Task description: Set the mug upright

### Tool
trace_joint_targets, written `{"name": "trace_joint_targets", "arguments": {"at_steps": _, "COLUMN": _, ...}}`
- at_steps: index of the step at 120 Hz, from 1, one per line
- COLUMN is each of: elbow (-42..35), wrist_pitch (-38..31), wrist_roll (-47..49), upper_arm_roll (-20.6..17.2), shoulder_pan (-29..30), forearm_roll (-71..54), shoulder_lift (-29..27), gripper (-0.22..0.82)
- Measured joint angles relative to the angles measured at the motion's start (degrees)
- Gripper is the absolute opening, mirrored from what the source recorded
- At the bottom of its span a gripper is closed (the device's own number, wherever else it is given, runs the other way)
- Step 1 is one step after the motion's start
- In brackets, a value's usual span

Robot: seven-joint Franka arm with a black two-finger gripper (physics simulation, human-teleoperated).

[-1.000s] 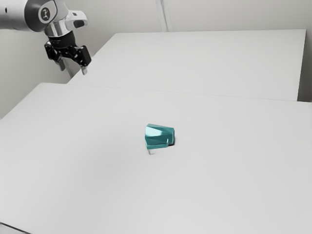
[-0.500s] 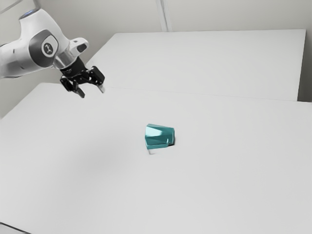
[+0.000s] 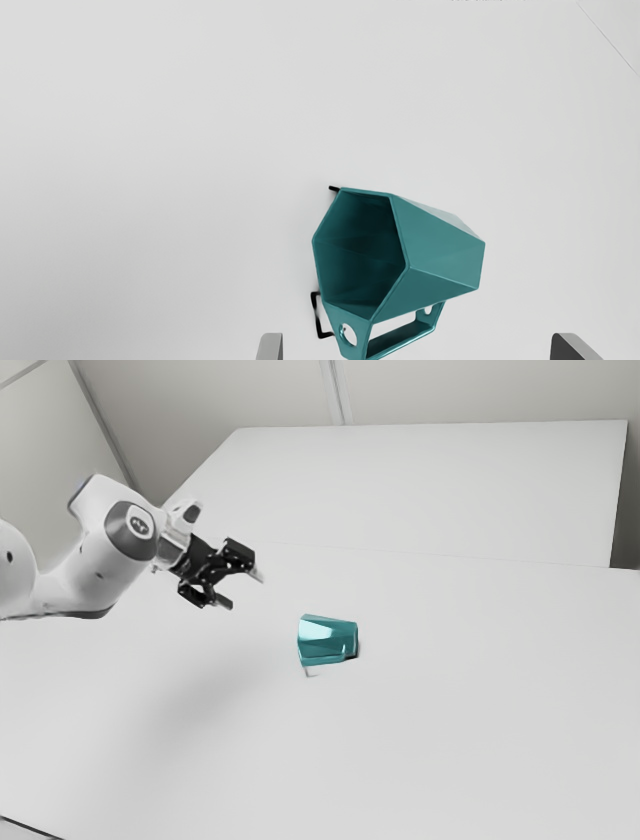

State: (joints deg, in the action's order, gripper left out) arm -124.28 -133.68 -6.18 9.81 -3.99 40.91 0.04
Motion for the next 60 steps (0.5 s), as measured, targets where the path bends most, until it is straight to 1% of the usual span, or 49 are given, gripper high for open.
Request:
{"name": "trace_joint_targets", "arguments": {"at_steps": 24, "elbow": -1.3, "wrist_pitch": -1.9, "wrist_roll": -5.8, "upper_arm_roll": 0.2, "shoulder_pan": -0.8, "forearm_roll": 10.1, "shoulder_lift": 3.1, "gripper": 0.58}}
{"name": "trace_joint_targets", "arguments": {"at_steps": 36, "elbow": -2.1, "wrist_pitch": -2.2, "wrist_roll": -9.2, "upper_arm_roll": 0.2, "shoulder_pan": -2.0, "forearm_roll": 16.0, "shoulder_lift": 5.6, "gripper": 0.58}}
{"name": "trace_joint_targets", "arguments": {"at_steps": 60, "elbow": -2.5, "wrist_pitch": -2.4, "wrist_roll": -15.1, "upper_arm_roll": 0.2, "shoulder_pan": -3.7, "forearm_roll": 20.9, "shoulder_lift": 8.4, "gripper": 0.58}}
